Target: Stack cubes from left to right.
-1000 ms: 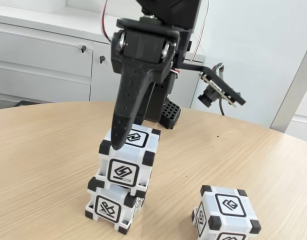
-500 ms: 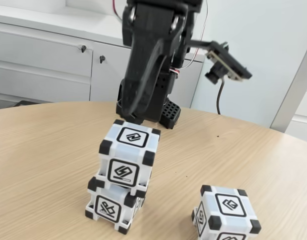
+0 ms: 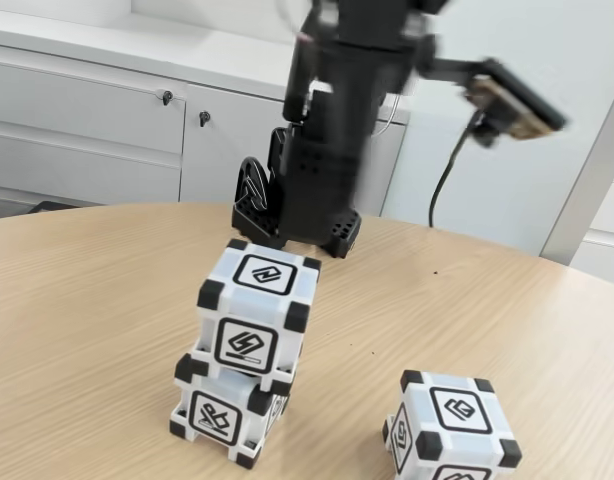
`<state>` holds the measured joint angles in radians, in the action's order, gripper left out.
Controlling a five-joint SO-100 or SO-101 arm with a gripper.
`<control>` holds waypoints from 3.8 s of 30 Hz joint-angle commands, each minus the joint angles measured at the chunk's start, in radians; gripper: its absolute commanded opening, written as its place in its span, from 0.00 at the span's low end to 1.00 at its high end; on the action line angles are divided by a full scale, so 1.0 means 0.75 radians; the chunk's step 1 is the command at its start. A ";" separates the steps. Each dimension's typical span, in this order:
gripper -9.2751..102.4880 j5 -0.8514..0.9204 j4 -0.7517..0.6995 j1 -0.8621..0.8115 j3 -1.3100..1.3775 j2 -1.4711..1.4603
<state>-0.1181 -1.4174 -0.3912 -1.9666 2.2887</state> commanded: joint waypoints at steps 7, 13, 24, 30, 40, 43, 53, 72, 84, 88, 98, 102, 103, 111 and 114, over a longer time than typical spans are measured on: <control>0.34 -0.059 0.000 0.440 0.029 0.027; 0.36 -0.080 0.004 0.470 0.029 -0.010; 0.40 -0.131 0.252 0.464 0.014 -0.231; 0.40 -0.276 0.288 0.440 0.010 -0.337; 0.42 -0.225 0.423 0.299 0.010 -0.507; 0.45 -0.164 0.450 0.299 0.020 -0.522; 0.51 -0.090 0.481 0.325 0.006 -0.554; 0.52 -0.141 0.491 0.327 0.027 -0.828; 0.52 -0.198 0.493 0.327 0.029 -0.896; 0.52 -0.205 0.493 0.325 0.031 -0.908; 0.52 -0.276 0.466 0.319 0.174 -0.924; 0.52 -0.274 0.466 0.313 0.182 -0.924; 0.52 -0.274 0.466 0.319 0.182 -0.924; 0.53 -0.278 0.489 0.325 0.182 -0.969; 0.53 -0.280 0.491 0.325 0.198 -1.012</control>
<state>-0.3237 -1.0615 -0.1534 -1.8715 1.5340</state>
